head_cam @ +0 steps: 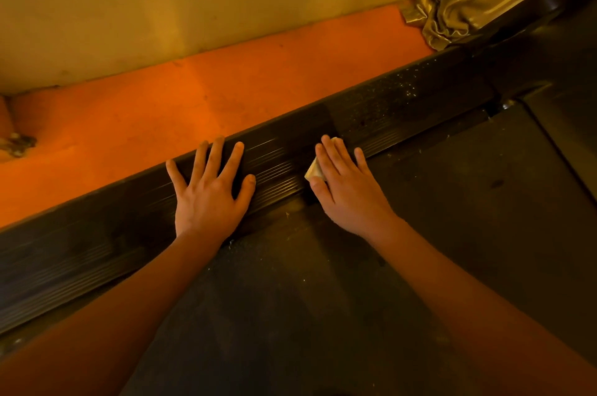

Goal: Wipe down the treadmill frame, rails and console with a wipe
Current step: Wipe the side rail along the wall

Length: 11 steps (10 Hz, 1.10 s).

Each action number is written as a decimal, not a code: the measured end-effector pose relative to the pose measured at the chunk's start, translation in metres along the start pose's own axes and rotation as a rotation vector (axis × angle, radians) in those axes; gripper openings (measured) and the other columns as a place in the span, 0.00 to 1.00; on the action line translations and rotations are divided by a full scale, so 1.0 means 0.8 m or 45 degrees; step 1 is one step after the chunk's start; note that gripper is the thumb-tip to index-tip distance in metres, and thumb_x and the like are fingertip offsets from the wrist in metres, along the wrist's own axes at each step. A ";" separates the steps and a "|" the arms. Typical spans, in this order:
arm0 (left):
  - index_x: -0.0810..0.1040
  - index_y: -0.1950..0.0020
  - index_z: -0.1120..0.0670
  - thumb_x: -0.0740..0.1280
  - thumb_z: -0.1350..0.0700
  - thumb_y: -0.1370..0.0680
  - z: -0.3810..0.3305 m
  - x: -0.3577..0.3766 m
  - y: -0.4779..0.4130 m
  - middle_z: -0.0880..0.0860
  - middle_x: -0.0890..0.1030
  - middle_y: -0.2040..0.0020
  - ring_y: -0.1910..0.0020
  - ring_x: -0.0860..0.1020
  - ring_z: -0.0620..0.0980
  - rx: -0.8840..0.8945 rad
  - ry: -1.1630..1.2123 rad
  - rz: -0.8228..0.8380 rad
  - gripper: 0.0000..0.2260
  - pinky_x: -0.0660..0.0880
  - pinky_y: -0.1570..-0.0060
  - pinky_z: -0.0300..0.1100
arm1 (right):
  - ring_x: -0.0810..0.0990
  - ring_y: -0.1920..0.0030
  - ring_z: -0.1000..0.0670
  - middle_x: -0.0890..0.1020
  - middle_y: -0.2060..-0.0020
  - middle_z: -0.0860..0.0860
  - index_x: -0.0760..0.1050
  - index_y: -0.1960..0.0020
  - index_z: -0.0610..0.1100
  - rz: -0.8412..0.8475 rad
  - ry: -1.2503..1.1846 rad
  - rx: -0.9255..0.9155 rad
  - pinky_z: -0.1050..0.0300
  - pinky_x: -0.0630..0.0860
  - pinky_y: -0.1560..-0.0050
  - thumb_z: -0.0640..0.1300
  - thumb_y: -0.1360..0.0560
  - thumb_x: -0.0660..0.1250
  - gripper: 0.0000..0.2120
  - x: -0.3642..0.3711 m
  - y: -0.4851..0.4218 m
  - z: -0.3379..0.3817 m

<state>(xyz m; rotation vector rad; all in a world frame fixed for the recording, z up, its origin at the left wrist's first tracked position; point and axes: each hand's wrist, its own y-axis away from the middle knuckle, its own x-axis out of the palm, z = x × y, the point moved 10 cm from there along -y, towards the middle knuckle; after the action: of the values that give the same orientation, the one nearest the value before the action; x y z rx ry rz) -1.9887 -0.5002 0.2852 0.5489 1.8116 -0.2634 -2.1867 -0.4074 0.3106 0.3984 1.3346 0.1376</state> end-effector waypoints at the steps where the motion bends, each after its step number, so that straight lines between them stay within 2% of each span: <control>1: 0.51 0.17 0.43 0.49 0.36 0.16 0.004 0.001 0.001 0.52 0.51 0.17 0.18 0.45 0.55 -0.008 0.006 0.000 0.29 0.40 0.25 0.70 | 0.37 0.18 0.50 0.41 0.17 0.49 0.41 0.16 0.45 -0.008 0.052 -0.004 0.46 0.34 0.21 0.59 0.14 0.42 0.31 -0.003 -0.017 -0.003; 3: 0.50 0.17 0.43 0.49 0.36 0.16 0.001 -0.001 0.001 0.52 0.49 0.16 0.18 0.44 0.54 -0.009 0.004 0.026 0.29 0.39 0.25 0.70 | 0.38 0.18 0.47 0.42 0.17 0.47 0.42 0.16 0.43 -0.026 0.028 0.098 0.43 0.35 0.21 0.58 0.14 0.41 0.31 -0.032 -0.103 -0.003; 5: 0.50 0.17 0.43 0.49 0.36 0.16 0.002 -0.002 0.003 0.52 0.50 0.17 0.18 0.44 0.54 -0.003 -0.003 0.012 0.29 0.40 0.25 0.70 | 0.37 0.18 0.49 0.41 0.17 0.49 0.42 0.16 0.45 -0.025 -0.020 0.040 0.44 0.36 0.20 0.59 0.14 0.41 0.31 -0.008 -0.017 0.002; 6: 0.50 0.17 0.43 0.50 0.36 0.16 0.002 -0.002 0.001 0.52 0.50 0.17 0.18 0.44 0.54 -0.003 0.003 0.002 0.29 0.39 0.25 0.70 | 0.37 0.18 0.49 0.41 0.17 0.49 0.41 0.16 0.45 -0.010 0.005 0.043 0.46 0.34 0.20 0.59 0.14 0.41 0.31 -0.002 -0.008 -0.002; 8: 0.49 0.17 0.43 0.49 0.36 0.16 0.003 -0.001 0.004 0.52 0.49 0.16 0.18 0.43 0.54 -0.003 0.011 0.031 0.29 0.38 0.25 0.69 | 0.38 0.18 0.47 0.41 0.17 0.48 0.41 0.16 0.44 -0.015 0.018 0.120 0.43 0.35 0.21 0.58 0.14 0.40 0.31 -0.034 -0.103 -0.017; 9: 0.49 0.17 0.42 0.48 0.35 0.16 0.003 -0.001 0.001 0.52 0.49 0.16 0.18 0.43 0.54 -0.004 0.010 0.036 0.29 0.38 0.25 0.69 | 0.38 0.18 0.48 0.41 0.17 0.48 0.41 0.16 0.44 -0.031 0.010 0.091 0.44 0.35 0.21 0.58 0.14 0.40 0.31 -0.033 -0.090 -0.018; 11: 0.50 0.17 0.43 0.48 0.36 0.16 0.002 0.001 0.002 0.52 0.50 0.16 0.18 0.44 0.54 -0.001 0.009 0.005 0.28 0.40 0.25 0.70 | 0.35 0.19 0.51 0.39 0.17 0.51 0.39 0.17 0.47 -0.021 -0.001 0.068 0.47 0.32 0.21 0.60 0.14 0.40 0.31 0.001 0.011 -0.030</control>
<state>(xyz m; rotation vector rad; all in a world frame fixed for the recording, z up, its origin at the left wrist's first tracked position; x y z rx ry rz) -1.9869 -0.4996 0.2840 0.5539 1.8174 -0.2584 -2.2082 -0.3943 0.3088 0.4320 1.3428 0.0884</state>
